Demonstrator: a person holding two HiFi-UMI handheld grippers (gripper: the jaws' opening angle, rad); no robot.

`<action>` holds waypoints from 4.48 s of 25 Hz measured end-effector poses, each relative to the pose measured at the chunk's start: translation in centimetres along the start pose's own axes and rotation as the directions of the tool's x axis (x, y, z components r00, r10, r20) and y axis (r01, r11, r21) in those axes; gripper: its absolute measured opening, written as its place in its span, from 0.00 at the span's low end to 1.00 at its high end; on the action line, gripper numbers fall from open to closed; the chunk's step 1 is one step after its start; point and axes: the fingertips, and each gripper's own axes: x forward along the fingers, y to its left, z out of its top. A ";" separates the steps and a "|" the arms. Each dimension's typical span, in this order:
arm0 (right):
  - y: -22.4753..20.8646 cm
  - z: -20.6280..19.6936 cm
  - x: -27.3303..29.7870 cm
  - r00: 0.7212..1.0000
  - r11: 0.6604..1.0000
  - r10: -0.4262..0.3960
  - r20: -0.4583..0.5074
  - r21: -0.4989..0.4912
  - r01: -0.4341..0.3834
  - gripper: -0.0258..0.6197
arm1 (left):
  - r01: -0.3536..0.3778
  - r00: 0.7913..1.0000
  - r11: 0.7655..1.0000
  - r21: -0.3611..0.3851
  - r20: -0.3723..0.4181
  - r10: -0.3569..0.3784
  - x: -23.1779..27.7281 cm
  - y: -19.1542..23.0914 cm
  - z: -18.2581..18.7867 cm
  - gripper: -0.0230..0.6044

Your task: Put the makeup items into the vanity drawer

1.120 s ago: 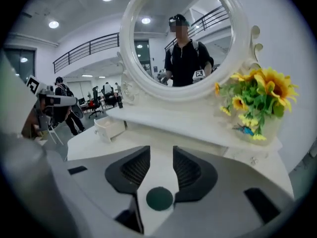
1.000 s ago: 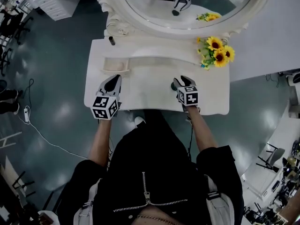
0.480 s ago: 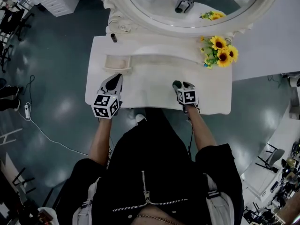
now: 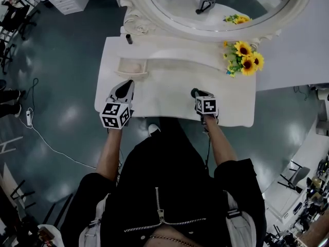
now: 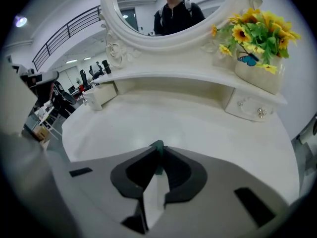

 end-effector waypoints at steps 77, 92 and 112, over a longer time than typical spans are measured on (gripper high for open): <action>28.9 19.7 4.2 0.849 0.817 0.488 0.205 -0.448 -0.361 0.11 | -0.428 0.899 0.875 -0.226 -0.007 0.438 -17.3 8.5 -7.9 0.07; 19.4 20.3 -4.3 0.819 0.915 0.358 0.449 -0.342 -0.212 0.05 | -0.231 0.969 0.970 -0.071 0.075 0.236 -9.8 4.7 -1.6 0.07; 7.7 16.3 -13.2 0.787 0.992 0.107 0.607 -0.116 -0.046 0.05 | -0.002 0.992 0.996 0.085 0.127 -0.009 -2.8 -2.3 4.3 0.07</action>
